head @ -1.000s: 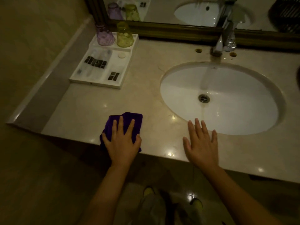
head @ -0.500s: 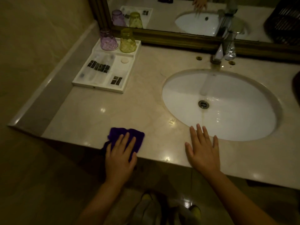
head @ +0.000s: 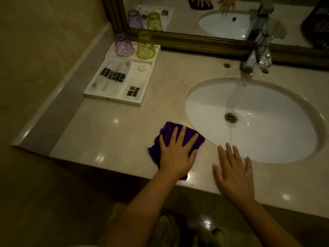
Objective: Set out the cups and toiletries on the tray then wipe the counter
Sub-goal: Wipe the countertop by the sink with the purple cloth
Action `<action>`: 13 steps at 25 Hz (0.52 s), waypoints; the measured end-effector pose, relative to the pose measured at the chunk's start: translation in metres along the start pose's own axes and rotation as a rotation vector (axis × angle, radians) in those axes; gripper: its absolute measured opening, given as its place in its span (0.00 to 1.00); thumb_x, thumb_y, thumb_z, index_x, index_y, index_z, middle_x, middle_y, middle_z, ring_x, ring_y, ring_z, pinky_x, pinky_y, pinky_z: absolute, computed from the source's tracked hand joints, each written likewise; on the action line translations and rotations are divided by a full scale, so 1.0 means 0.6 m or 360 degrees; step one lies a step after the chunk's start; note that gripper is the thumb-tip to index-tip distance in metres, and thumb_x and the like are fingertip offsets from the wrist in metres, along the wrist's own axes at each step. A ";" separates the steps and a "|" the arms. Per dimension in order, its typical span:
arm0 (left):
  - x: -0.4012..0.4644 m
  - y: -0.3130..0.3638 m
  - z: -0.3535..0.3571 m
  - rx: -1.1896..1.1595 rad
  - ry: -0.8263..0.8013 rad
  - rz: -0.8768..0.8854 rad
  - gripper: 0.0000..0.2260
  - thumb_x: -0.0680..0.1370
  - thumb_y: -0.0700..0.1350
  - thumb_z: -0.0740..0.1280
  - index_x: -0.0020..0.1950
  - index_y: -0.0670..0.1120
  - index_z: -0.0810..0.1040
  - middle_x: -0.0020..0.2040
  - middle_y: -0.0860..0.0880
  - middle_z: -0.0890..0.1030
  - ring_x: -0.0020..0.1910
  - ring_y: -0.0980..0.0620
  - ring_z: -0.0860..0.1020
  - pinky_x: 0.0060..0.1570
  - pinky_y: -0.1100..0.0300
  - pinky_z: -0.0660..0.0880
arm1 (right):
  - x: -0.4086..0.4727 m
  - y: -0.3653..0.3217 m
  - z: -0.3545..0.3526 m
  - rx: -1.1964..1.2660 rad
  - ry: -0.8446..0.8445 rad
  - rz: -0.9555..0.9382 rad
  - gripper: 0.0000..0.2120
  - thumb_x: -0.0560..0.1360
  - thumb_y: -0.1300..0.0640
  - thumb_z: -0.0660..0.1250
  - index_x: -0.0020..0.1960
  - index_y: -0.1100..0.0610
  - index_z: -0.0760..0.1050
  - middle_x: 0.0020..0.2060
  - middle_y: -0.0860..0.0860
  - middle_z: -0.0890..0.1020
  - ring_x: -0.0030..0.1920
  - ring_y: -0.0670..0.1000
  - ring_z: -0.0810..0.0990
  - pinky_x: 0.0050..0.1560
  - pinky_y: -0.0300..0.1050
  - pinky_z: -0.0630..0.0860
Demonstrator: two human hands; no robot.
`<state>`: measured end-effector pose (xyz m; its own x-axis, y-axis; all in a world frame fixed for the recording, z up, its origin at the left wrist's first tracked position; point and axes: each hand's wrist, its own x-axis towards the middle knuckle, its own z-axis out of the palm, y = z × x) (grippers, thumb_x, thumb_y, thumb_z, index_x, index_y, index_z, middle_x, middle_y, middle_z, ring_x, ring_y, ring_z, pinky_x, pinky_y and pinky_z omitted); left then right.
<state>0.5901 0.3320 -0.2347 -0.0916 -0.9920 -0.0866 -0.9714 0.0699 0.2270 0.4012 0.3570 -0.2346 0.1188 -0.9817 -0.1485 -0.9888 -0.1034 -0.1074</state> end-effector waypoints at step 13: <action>-0.065 -0.228 -0.033 0.0050 0.0295 -0.0811 0.23 0.79 0.57 0.47 0.74 0.56 0.55 0.77 0.46 0.56 0.75 0.45 0.53 0.69 0.37 0.51 | -0.003 -0.002 -0.003 0.0014 0.0002 -0.0008 0.33 0.72 0.38 0.35 0.75 0.49 0.42 0.76 0.50 0.46 0.75 0.49 0.42 0.73 0.59 0.41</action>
<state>0.7309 0.3588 -0.2433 0.4304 -0.9026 -0.0047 -0.8889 -0.4247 0.1717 0.4022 0.3585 -0.2327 0.1235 -0.9814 -0.1469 -0.9874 -0.1068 -0.1168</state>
